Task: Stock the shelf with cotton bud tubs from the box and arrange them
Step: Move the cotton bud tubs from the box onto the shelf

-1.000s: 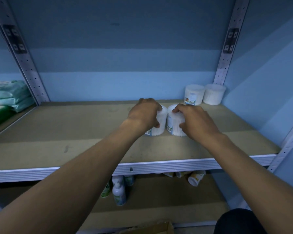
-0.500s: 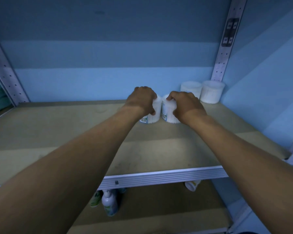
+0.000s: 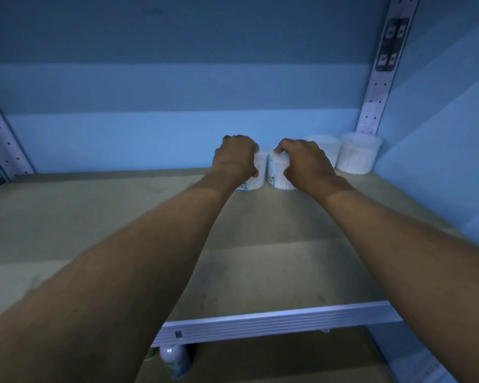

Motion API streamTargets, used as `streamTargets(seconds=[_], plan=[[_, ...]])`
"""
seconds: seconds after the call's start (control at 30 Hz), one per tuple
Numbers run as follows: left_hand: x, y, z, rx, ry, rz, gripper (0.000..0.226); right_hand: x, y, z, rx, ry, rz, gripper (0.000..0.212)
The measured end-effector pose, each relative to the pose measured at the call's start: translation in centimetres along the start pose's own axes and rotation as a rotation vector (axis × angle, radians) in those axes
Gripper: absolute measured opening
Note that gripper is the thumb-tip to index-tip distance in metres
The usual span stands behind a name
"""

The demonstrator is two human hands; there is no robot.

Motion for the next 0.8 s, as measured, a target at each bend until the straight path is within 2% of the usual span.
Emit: streamTargets(seconds=[0.47, 0.8], plan=[[1.6, -4.4, 0.1, 0.01, -0.078, -0.012, 0.061, 2.5, -4.6, -2.1, 0.002, 0.047, 0.026, 0.053], [1.7, -4.9, 0.4, 0.021, -0.061, -0.024, 0.056, 3.5, -5.5, -2.7, -0.013, 0.055, 0.033, 0.052]])
Point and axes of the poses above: each hand's wrist, its own y-axis away from the middle knuckle, its own x-axis out of the palm, z = x × y, the point moved 4 cm from there along -y, towards the middle knuckle, and after that the axes turned 6 degrees about -x, right-handed, at the moved point
